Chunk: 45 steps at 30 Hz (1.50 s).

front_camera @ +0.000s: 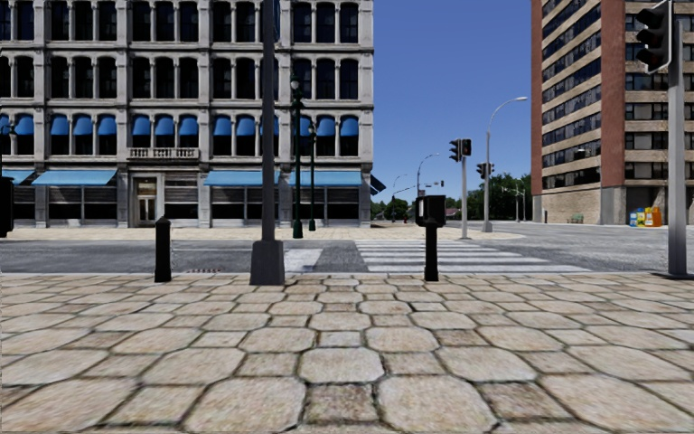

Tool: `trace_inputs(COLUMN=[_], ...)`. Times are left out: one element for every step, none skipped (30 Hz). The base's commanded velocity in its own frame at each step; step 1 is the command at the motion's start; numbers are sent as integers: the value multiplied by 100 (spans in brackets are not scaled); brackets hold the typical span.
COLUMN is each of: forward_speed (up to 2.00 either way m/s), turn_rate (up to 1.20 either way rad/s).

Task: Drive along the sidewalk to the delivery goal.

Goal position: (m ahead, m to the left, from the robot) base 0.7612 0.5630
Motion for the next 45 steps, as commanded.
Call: trace_inputs(forward_speed=[200,200,200,200,200,200,200,200,200,200,200,200,200,200,200,200,194,168,168,139,100,64,28,4,0,0,0,0,0,0,0,0,0,0,0,0,0,0,0,0,0,0,0,0,0], turn_rate=[0,0,0,0,0,0,0,0,0,0,0,0,0,0,0,0,0,0,0,0,0,0,0,0,0,0,0,0,0,0,0,0,0,0,0,0,0,0,0,0,0,0,0,0,0])
